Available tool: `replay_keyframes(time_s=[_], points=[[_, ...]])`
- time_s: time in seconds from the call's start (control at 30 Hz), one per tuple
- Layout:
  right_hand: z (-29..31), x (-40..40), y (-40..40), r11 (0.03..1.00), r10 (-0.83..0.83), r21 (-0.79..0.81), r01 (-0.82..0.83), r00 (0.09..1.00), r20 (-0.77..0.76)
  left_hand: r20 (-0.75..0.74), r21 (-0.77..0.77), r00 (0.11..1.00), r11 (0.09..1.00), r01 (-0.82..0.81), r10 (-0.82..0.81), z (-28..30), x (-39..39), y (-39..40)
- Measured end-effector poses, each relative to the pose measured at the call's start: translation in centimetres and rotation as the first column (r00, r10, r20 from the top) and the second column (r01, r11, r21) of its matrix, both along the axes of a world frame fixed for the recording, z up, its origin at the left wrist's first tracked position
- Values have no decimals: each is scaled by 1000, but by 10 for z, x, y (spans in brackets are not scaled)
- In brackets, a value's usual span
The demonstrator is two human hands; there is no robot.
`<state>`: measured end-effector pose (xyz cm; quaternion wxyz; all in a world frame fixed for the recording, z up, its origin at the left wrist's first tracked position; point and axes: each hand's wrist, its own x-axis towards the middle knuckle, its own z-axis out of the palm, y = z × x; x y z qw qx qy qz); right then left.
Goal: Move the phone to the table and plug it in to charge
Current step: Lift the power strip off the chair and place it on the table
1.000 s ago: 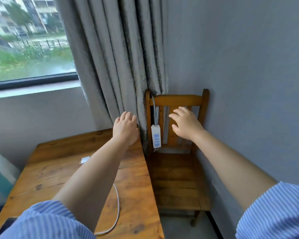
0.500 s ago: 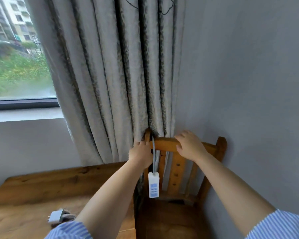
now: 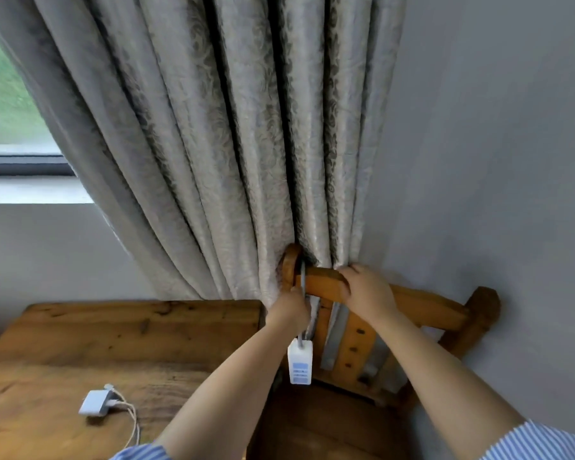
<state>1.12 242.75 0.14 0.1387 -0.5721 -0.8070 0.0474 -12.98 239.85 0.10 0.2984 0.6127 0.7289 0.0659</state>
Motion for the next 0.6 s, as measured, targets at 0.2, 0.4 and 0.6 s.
replay_keyframes(time_s=[0.2,0.4,0.6], points=[[-18,5,0,965,84,257,-52,990,-113,142,90,985,990,-107,94,-13,-1,8],[-18,6,-1,970,73,239,-37,987,-144,79,264,993,959,-107,90,-7,-2,8],[-16,8,-3,959,63,284,-17,986,-154,93,425,973,875,-233,213,23,-4,28]])
